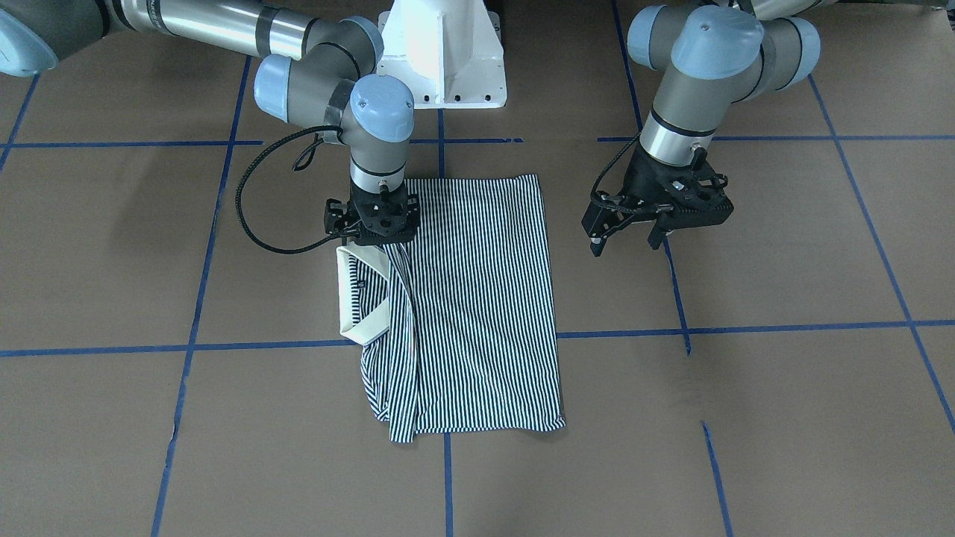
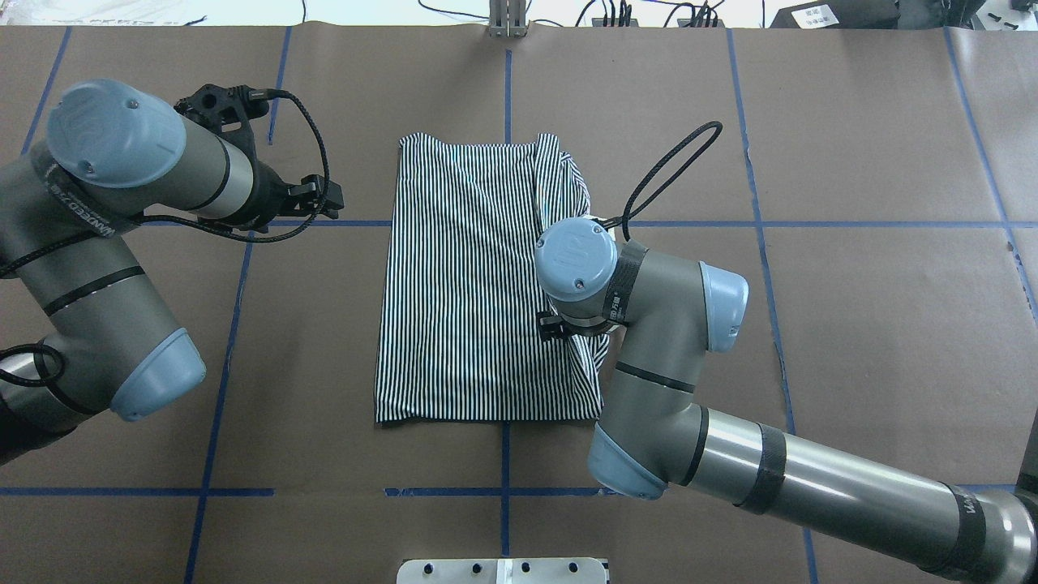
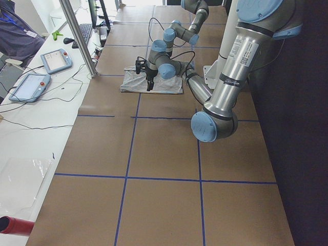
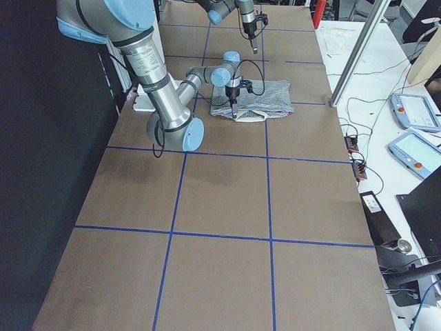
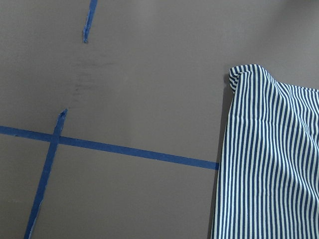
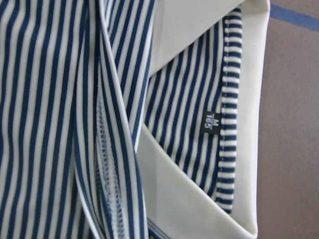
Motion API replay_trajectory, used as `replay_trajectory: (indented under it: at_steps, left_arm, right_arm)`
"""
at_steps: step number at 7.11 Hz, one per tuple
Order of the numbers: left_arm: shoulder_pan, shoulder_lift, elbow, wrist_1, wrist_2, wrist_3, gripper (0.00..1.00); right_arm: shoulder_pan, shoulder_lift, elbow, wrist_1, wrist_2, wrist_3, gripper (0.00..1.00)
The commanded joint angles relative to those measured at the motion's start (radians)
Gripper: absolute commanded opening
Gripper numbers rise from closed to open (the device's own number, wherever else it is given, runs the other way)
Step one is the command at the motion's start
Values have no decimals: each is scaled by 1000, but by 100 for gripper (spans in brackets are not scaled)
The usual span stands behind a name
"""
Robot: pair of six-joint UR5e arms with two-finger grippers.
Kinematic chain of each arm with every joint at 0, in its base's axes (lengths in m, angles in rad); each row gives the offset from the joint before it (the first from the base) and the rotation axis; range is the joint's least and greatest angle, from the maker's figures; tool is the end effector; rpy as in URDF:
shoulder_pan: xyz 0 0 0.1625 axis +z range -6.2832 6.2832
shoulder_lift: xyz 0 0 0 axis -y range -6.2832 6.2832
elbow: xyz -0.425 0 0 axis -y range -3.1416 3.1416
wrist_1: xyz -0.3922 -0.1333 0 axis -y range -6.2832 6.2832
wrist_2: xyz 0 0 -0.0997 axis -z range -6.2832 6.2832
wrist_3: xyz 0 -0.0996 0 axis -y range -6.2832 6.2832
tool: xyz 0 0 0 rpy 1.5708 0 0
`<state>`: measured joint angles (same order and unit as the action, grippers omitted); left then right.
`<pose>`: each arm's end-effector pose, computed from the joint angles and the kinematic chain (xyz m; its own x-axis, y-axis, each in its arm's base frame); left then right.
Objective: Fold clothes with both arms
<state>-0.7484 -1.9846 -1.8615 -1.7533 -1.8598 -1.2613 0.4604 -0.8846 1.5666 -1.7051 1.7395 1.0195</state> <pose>0.3732 -0.4897 0.2806 0.5903 -0.1497 -0.7932 0.3261 0.9431 0.0646 -0.5843 -0.4199 0.2760 0.8399 -0.1598 0.5187 0.0942 0.9841 0.1506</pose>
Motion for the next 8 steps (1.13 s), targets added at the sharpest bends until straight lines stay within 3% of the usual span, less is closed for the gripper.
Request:
replay_trajectory:
  at_steps: [1,8]
  left_arm:
    - [1,0,1,0,-1,-3,100]
    - [0,-2,-2,0,-12,-6,100]
  right_arm:
    - [12,-13,4,-7,0,-1,100]
    - [84,-111,84,-16,5,-90,100]
